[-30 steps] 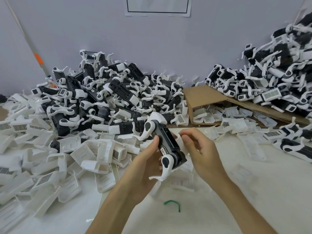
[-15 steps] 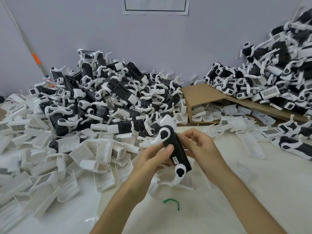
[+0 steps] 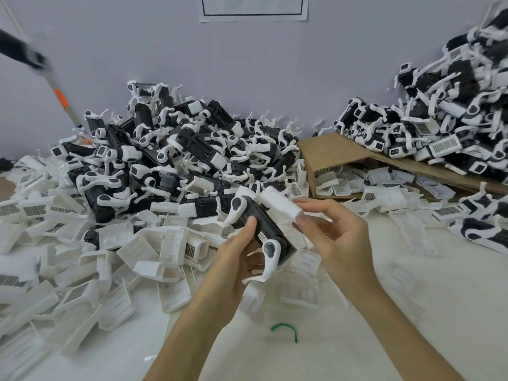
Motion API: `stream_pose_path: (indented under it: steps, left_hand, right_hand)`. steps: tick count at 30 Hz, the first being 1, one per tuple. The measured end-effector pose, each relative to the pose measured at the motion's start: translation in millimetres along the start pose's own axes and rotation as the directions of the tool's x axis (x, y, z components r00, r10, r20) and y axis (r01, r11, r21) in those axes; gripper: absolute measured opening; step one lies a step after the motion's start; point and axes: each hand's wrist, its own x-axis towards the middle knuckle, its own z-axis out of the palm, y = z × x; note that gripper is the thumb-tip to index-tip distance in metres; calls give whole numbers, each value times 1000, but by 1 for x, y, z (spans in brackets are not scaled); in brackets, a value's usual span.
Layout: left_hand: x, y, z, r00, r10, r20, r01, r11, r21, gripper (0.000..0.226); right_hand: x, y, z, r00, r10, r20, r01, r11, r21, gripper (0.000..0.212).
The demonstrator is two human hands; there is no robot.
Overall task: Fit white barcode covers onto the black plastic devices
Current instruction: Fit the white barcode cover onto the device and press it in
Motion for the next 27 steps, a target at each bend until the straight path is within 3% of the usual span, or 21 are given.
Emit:
stream_pose_path:
  steps: [4, 8, 13, 20, 27]
  left_hand:
    - [-5, -1, 0, 1000, 7, -3, -7, 1000, 26, 65]
    - [-5, 2, 2, 999, 21, -25, -20, 999, 34, 65]
    - [-7, 1, 0, 999, 8, -50, -3, 995, 101, 75]
    - [-9, -1, 4, 993, 105, 54, -114, 972, 206, 24]
    - [-8, -1, 4, 976, 191, 104, -214, 929, 301, 41]
  right_hand:
    - [-3, 3, 5, 988, 29, 154, -39, 997, 65, 18]
    - [-2, 3, 2, 972, 56, 230, -76, 994, 80, 18]
    - [-1, -2, 0, 969, 88, 231, -102, 994, 50, 13]
    - [0, 0, 1, 973, 142, 181, -160, 983, 92, 8]
    - [3, 3, 1, 903, 297, 312, -366, 910, 194, 40]
